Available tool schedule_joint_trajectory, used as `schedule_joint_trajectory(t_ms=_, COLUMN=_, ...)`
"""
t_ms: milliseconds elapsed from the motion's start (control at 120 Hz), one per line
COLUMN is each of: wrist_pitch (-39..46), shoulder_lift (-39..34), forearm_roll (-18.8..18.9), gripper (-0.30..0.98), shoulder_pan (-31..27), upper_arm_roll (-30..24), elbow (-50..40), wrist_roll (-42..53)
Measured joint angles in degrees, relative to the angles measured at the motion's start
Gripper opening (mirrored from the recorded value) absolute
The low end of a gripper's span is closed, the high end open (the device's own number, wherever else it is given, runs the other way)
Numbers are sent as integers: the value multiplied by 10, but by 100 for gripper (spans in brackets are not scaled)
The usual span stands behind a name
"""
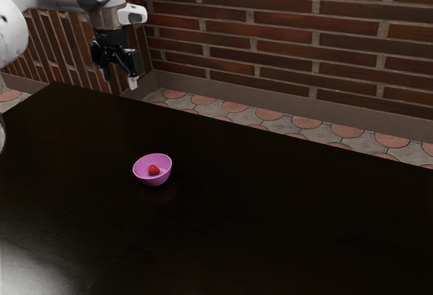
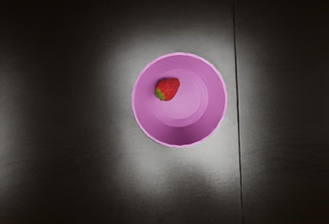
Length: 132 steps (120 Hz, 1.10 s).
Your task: Take strawberry from the bowl
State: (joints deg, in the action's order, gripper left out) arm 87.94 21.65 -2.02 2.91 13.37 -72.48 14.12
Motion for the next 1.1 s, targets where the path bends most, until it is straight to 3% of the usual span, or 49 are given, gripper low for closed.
schedule_joint_trajectory(t_ms=275, wrist_pitch=104, shoulder_lift=91, forearm_roll=-1, gripper=69, shoulder_pan=-1, upper_arm_roll=-1, elbow=-14, wrist_roll=59)
schedule_joint_trajectory(t_ms=475, wrist_pitch=141, shoulder_lift=111, forearm_roll=-17, gripper=68, shoulder_pan=0, upper_arm_roll=-52, elbow=-15, wrist_roll=192)
schedule_joint_trajectory(t_ms=558, wrist_pitch=156, shoulder_lift=109, forearm_roll=-16, gripper=68, shoulder_pan=4, upper_arm_roll=-56, elbow=-58, wrist_roll=242)
schedule_joint_trajectory(t_ms=608, wrist_pitch=172, shoulder_lift=102, forearm_roll=-7, gripper=68, shoulder_pan=6, upper_arm_roll=-55, elbow=-95, wrist_roll=269)
schedule_joint_trajectory(t_ms=817, wrist_pitch=238, shoulder_lift=50, forearm_roll=93, gripper=69, shoulder_pan=13, upper_arm_roll=-49, elbow=-211, wrist_roll=360)
schedule_joint_trajectory(t_ms=975, wrist_pitch=276, shoulder_lift=36, forearm_roll=128, gripper=68, shoulder_pan=13, upper_arm_roll=-45, elbow=-251, wrist_roll=414)
schedule_joint_trajectory(t_ms=1100, wrist_pitch=309, shoulder_lift=33, forearm_roll=141, gripper=56, shoulder_pan=13, upper_arm_roll=-45, elbow=-266, wrist_roll=453)
